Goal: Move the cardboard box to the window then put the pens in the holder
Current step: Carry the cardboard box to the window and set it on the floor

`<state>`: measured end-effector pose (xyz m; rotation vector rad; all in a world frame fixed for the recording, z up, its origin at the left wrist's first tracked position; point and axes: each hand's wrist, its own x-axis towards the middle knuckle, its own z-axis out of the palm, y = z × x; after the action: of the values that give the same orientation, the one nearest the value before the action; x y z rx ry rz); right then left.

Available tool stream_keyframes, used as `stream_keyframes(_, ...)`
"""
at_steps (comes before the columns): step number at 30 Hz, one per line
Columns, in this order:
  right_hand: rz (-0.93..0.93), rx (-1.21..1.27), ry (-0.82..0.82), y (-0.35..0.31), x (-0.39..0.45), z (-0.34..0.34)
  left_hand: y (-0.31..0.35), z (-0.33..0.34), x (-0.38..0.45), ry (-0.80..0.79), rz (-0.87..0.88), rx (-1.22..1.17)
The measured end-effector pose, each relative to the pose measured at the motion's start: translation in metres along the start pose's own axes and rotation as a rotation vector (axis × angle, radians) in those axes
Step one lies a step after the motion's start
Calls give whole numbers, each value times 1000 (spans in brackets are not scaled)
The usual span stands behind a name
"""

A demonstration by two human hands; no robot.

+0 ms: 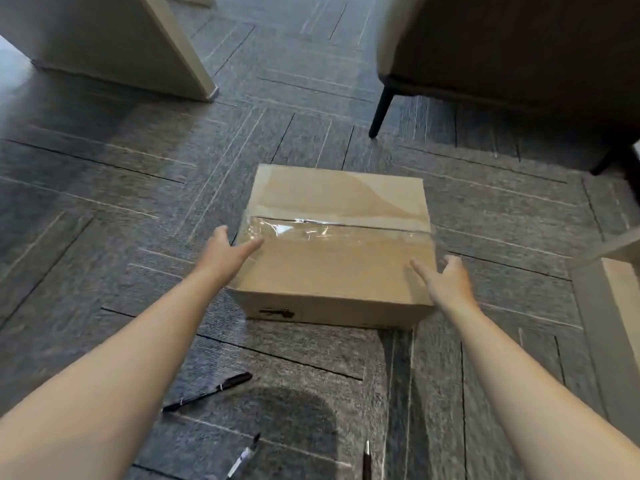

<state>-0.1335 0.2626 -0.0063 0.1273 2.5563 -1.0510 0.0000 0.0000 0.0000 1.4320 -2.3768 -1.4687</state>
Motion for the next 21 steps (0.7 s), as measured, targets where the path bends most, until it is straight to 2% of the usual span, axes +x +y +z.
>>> stream_keyframes(4, 69, 100, -40, 11, 13, 15, -10, 19, 13, -42, -61, -138)
stream_keyframes(12, -18, 225, 16, 0, -12, 3, -3, 2, -8, -7, -11, -238)
stream_keyframes(16, -99, 323, -2, -50, -56, -46, 41, -43, -54, 57, 53, -300)
stream_keyframes(21, -193, 342, 36, -140, -130, -142, 129, -129, -139, 107, 118, -376)
